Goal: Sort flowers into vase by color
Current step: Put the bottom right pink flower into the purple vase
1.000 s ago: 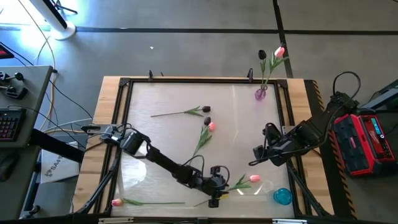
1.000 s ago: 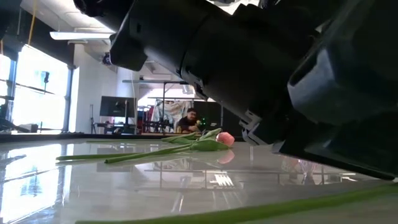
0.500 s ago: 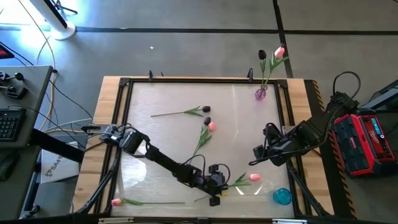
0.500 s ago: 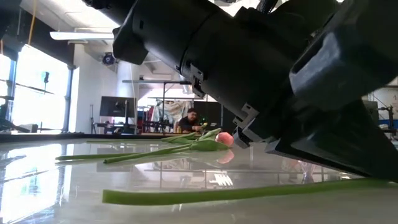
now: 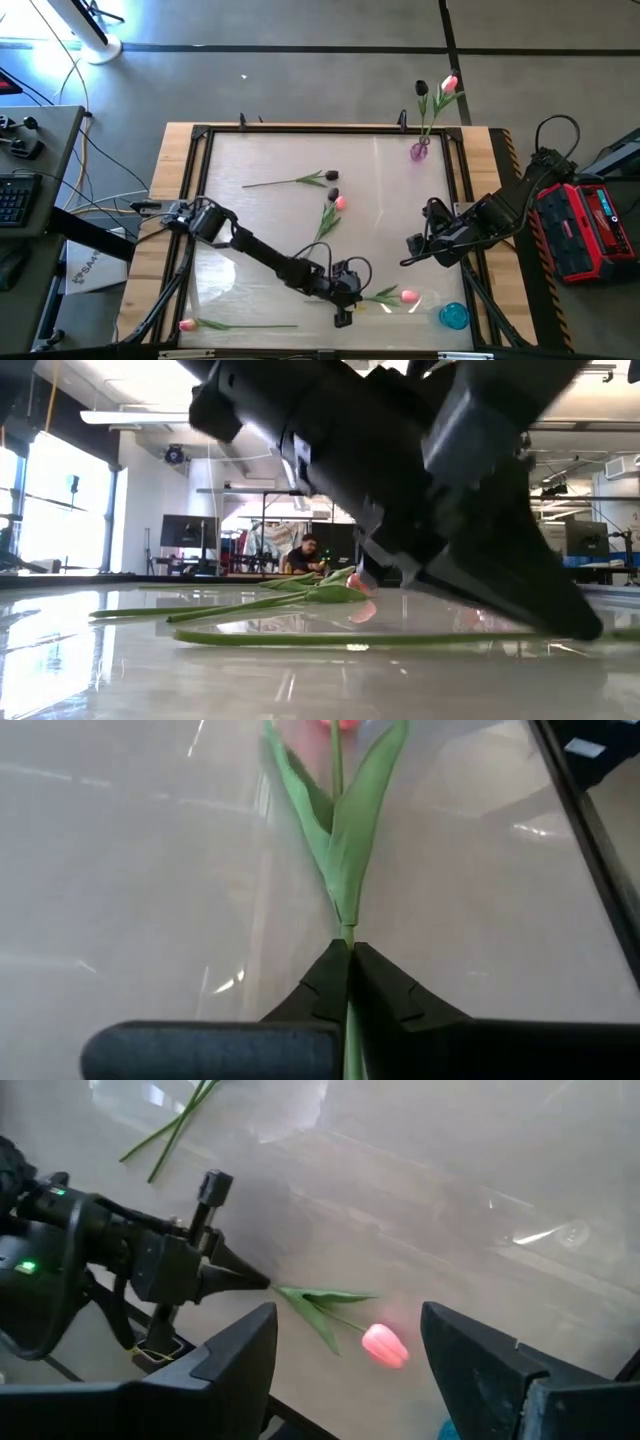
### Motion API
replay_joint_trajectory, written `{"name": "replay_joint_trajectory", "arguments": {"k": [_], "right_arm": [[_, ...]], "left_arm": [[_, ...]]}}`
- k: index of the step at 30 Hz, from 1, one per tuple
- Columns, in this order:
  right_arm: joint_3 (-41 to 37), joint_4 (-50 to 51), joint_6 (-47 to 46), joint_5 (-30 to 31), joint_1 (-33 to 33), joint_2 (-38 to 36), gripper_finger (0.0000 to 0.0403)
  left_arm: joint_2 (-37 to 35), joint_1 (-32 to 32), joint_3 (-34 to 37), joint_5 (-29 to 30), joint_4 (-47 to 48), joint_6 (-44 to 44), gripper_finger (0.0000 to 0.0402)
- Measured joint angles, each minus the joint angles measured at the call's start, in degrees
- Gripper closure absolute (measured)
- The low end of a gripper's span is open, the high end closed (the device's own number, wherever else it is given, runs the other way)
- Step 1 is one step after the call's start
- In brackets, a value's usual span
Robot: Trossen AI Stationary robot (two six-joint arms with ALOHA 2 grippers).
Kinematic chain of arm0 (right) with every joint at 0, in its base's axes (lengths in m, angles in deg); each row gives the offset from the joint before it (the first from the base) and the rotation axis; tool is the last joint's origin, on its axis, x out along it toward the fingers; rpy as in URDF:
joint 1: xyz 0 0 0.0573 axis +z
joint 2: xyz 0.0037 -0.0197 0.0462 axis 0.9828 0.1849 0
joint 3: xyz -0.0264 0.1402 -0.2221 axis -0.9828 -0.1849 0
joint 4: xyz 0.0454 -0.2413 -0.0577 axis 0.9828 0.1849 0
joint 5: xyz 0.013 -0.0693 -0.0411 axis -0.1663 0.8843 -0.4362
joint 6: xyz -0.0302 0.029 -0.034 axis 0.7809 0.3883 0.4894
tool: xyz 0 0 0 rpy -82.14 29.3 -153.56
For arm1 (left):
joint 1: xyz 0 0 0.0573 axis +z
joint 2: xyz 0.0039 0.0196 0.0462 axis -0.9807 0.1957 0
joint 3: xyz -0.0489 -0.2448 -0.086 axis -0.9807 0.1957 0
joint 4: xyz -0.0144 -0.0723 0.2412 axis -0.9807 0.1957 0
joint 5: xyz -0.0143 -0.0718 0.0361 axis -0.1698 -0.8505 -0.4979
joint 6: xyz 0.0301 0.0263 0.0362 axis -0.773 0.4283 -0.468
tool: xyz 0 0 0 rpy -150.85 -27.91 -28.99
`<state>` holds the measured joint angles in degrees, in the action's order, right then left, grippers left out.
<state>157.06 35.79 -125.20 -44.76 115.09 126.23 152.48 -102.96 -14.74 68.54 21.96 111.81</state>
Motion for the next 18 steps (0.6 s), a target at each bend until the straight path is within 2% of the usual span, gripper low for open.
{"name": "replay_joint_trajectory", "arguments": {"k": [11, 15, 18], "right_arm": [[0.6, -0.2, 1.5, 3.2, 0.1, -0.2, 0.0167], [3.9, -0.3, 3.0, 9.3, 1.6, -0.2, 0.0167], [7.8, 0.4, 5.0, 16.4, 3.2, -0.2, 0.0167]], "left_arm": [[-11.1, 4.7, -0.2, 0.8, 3.8, -1.8, 0.0402], [-15.4, 6.2, -0.3, 1.4, 5.5, -3.3, 0.0401], [-17.8, 7.5, -0.3, 1.9, 7.5, -4.2, 0.0401]]}}
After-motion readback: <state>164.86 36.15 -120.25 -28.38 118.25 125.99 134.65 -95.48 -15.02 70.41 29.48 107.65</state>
